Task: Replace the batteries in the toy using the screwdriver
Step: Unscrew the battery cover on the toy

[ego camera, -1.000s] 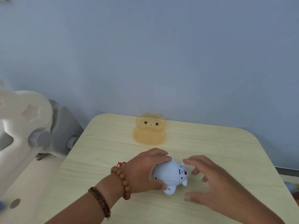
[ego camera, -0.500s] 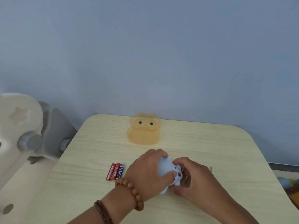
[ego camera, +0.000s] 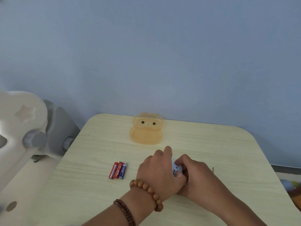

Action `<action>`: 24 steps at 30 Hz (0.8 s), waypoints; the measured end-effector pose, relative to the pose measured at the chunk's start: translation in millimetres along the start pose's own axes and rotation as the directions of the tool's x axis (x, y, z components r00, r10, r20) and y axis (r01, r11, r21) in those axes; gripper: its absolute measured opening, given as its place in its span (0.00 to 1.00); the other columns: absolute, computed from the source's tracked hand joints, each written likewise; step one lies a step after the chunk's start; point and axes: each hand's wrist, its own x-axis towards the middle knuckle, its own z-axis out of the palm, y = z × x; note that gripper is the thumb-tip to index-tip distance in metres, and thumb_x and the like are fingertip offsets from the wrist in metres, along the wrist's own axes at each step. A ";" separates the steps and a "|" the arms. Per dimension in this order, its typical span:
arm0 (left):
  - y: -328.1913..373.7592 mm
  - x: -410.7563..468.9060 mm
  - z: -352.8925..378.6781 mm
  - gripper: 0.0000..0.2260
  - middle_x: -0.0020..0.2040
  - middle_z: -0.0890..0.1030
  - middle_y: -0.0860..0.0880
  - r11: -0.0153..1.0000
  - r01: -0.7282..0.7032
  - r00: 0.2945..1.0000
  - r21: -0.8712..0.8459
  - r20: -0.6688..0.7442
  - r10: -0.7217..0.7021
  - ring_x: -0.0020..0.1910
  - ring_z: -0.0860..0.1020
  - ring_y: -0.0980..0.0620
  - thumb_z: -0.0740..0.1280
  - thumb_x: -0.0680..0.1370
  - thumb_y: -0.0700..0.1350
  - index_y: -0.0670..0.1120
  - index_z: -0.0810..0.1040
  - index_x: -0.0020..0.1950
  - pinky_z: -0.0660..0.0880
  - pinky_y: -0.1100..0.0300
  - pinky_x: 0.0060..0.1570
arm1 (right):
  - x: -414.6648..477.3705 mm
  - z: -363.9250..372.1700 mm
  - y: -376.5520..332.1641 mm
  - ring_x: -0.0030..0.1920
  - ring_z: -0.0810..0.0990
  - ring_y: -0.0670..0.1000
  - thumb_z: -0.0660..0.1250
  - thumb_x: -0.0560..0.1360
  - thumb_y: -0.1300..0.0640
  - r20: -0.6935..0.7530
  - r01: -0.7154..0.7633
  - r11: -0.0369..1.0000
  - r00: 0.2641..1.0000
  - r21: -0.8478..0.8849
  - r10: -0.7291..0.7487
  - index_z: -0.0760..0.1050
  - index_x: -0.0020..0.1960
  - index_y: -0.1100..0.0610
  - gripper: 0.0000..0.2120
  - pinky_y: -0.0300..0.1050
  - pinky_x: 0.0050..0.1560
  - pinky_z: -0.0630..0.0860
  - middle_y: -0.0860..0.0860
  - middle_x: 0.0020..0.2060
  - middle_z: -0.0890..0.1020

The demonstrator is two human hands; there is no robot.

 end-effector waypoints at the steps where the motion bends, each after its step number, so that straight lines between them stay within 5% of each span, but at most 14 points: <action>1: -0.5 0.9 0.4 0.14 0.42 0.73 0.53 1.000 -0.005 1.000 0.005 0.006 0.005 0.39 0.74 0.51 0.60 0.70 0.58 0.53 0.63 0.50 0.74 0.57 0.39 | 0.1 -0.5 -0.6 0.42 0.81 0.44 0.76 0.66 0.49 0.003 -0.004 1.000 1.000 -0.004 0.004 0.71 0.52 0.44 0.19 0.43 0.40 0.79 0.44 0.42 0.83; 10: -5.1 3.0 -0.6 0.13 0.44 0.75 0.54 0.998 -0.056 0.998 -0.030 0.018 0.056 0.41 0.75 0.51 0.59 0.71 0.59 0.53 0.65 0.49 0.75 0.56 0.41 | -2.5 -1.0 -2.5 0.38 0.81 0.41 0.77 0.65 0.49 -0.011 -0.017 1.000 1.000 0.026 0.017 0.71 0.48 0.43 0.18 0.35 0.34 0.73 0.41 0.38 0.83; 16: -9.9 1.6 -7.7 0.13 0.48 0.75 0.53 0.982 -0.183 0.982 0.050 0.047 0.181 0.40 0.74 0.52 0.58 0.73 0.59 0.53 0.65 0.52 0.76 0.55 0.42 | -5.0 -3.4 -3.8 0.38 0.80 0.41 0.74 0.67 0.50 -0.003 -0.033 0.999 0.999 0.041 0.033 0.71 0.49 0.45 0.16 0.35 0.39 0.74 0.44 0.39 0.83; 22: -33.0 1.1 -15.5 0.25 0.71 0.64 0.56 0.932 -0.362 0.921 0.023 0.160 0.354 0.67 0.65 0.58 0.62 0.73 0.63 0.53 0.67 0.67 0.75 0.55 0.58 | -5.5 -2.0 5.7 0.42 0.81 0.41 0.75 0.65 0.46 -0.002 -0.042 0.999 0.999 0.026 0.042 0.70 0.52 0.44 0.20 0.38 0.38 0.76 0.42 0.41 0.83; 24: -40.2 2.5 -18.2 0.26 0.72 0.59 0.58 0.926 -0.377 0.914 0.006 0.163 0.371 0.69 0.61 0.59 0.64 0.74 0.60 0.54 0.65 0.70 0.75 0.56 0.58 | -5.9 -2.2 7.5 0.42 0.81 0.41 0.76 0.64 0.47 0.000 -0.043 0.998 0.999 0.035 0.043 0.70 0.52 0.43 0.21 0.38 0.39 0.77 0.42 0.42 0.83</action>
